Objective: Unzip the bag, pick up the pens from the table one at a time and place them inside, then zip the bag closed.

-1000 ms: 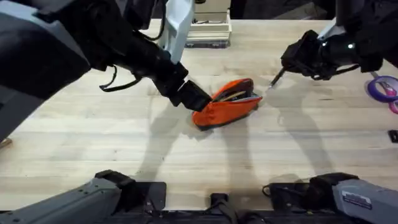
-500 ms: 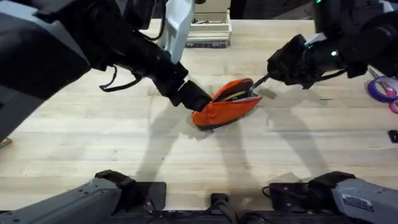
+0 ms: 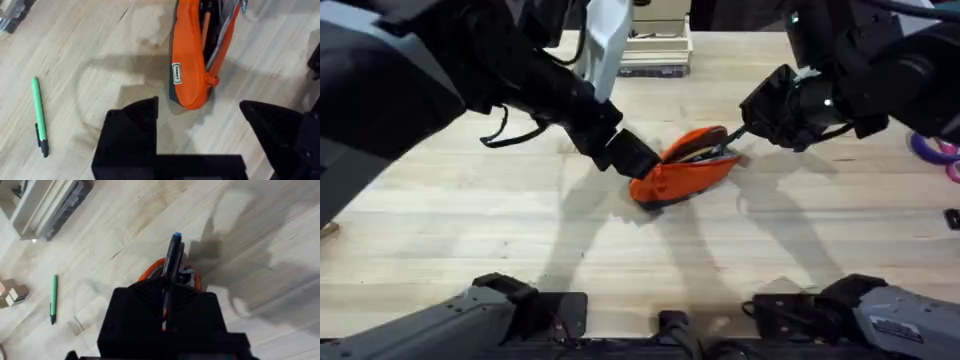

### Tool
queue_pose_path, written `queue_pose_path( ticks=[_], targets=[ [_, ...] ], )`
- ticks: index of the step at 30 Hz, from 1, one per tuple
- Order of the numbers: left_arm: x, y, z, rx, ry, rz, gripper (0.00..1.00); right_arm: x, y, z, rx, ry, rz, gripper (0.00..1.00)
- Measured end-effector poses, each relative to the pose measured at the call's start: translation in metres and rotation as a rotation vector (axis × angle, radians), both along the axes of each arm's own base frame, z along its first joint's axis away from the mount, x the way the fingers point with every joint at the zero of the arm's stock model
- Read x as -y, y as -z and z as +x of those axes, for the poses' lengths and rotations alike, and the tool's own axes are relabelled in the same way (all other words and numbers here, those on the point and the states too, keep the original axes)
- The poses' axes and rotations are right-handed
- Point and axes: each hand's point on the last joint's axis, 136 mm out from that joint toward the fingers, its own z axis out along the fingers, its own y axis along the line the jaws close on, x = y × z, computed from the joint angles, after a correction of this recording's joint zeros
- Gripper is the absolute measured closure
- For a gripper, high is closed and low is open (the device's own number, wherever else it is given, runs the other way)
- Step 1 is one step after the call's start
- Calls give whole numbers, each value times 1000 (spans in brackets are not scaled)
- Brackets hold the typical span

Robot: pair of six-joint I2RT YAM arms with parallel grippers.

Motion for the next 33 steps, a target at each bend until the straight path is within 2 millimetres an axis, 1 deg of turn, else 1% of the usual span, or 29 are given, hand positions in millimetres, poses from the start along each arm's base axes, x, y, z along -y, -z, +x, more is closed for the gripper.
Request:
queue_pose_path(
  ticks=[5,12,15,22,29,33],
  targets=[
    [0,0,0,0,0,0,8,-4,-1,1,9,13,6,968],
    [0,0,0,0,0,0,7,-17,11,6,-7,4,8,967],
    [0,0,0,0,0,0,7,-21,12,6,-8,40,38,967],
    [0,0,0,0,0,0,7,-24,10,9,6,124,99,967],
    [0,0,0,0,0,0,7,-25,11,9,6,148,114,967],
    [0,0,0,0,0,0,7,-25,15,9,-6,152,109,967]
  ],
)
